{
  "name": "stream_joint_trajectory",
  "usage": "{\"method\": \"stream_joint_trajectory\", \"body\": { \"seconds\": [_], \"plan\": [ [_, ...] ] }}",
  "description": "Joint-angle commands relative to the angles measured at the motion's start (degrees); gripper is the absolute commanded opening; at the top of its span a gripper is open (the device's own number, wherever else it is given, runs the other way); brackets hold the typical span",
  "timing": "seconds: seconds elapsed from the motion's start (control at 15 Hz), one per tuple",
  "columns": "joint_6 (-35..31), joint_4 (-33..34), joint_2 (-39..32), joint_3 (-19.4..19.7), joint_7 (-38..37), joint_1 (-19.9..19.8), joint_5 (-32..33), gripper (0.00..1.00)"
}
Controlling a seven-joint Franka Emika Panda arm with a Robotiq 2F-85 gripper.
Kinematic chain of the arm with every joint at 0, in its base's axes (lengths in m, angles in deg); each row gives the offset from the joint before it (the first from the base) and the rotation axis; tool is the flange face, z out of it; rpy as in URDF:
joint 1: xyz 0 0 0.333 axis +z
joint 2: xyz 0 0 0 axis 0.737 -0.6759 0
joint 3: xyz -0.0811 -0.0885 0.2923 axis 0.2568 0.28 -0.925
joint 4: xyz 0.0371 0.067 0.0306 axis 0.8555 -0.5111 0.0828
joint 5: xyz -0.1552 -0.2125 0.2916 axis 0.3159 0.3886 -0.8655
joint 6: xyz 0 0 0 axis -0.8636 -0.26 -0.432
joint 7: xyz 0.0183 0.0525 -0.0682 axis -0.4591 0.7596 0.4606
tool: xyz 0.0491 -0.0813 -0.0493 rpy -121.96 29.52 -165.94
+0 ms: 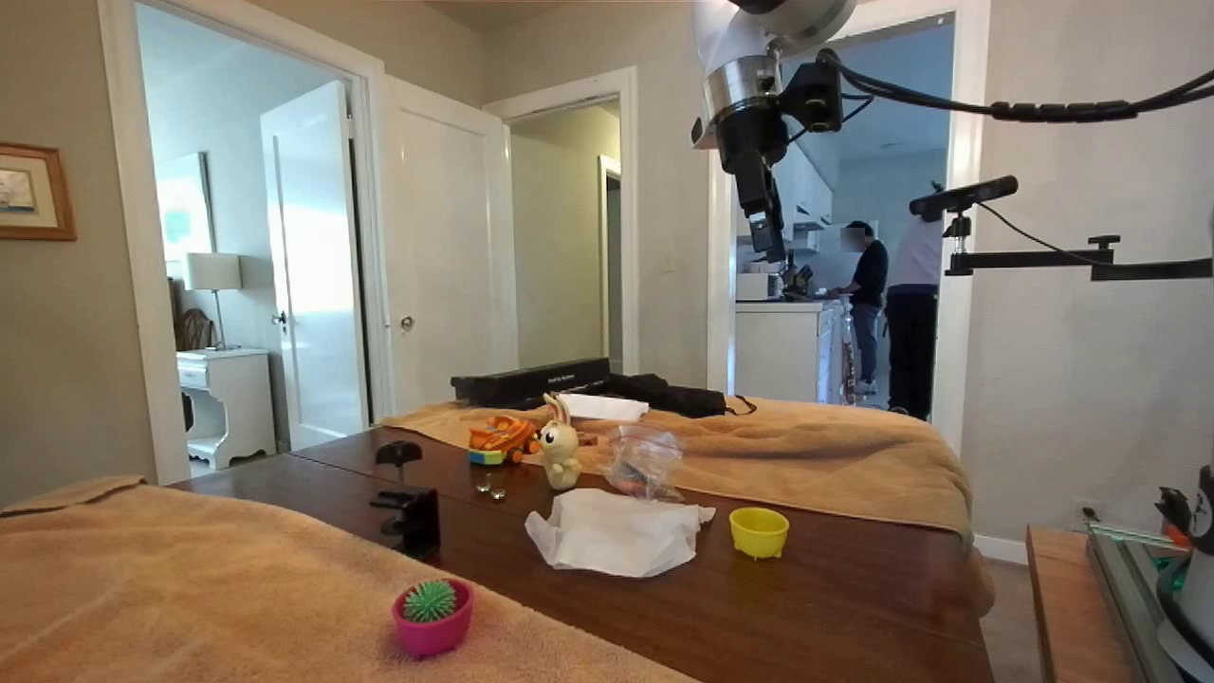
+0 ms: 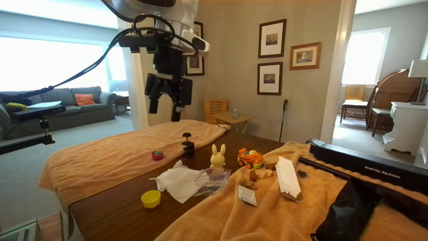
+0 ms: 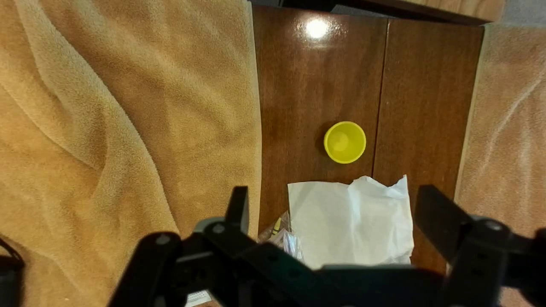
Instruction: Turn the doll to the left
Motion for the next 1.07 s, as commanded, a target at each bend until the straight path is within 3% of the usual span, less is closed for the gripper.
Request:
{"method": "stream_joint_trajectory", "body": {
  "seconds": [0.0,0.27,0.53,0.73,0.8,0.87,1.0],
  "plan": [
    [0.1,0.1,0.0,-0.6,0.1,-0.7,-0.2,1.0],
    [-1.2,0.2,-0.5,0.2,2.3,-0.5,-1.6,1.0],
    [-15.5,1.1,-4.6,0.6,9.2,0.0,-0.2,1.0],
    [-25.1,2.2,-8.5,1.6,14.9,0.9,-6.0,1.0],
    [-26.0,2.4,-9.2,1.6,16.1,1.1,-8.5,1.0],
    [-24.0,0.4,-6.7,0.3,12.6,-0.2,-4.6,1.0],
    [-25.7,1.0,-8.4,0.3,14.2,-0.2,-6.5,1.0]
  ]
}}
